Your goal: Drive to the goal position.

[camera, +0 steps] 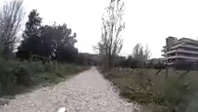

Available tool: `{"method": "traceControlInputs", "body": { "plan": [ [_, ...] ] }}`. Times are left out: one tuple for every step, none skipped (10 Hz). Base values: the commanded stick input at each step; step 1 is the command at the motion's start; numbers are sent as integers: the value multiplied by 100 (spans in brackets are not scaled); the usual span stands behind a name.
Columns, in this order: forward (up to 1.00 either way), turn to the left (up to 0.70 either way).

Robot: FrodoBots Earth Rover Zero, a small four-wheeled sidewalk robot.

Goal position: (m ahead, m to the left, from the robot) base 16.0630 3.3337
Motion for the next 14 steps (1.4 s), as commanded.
{"method": "traceControlInputs", "body": {
  "plan": [
    [70, 0],
    [70, 0],
    [70, 0],
    [70, 0],
    [70, 0],
    [70, 0],
    [70, 0],
    [70, 0],
    [70, 0],
    [70, 0],
    [70, 0],
    [70, 0],
    [70, 0],
    [70, 0]
  ]
}}
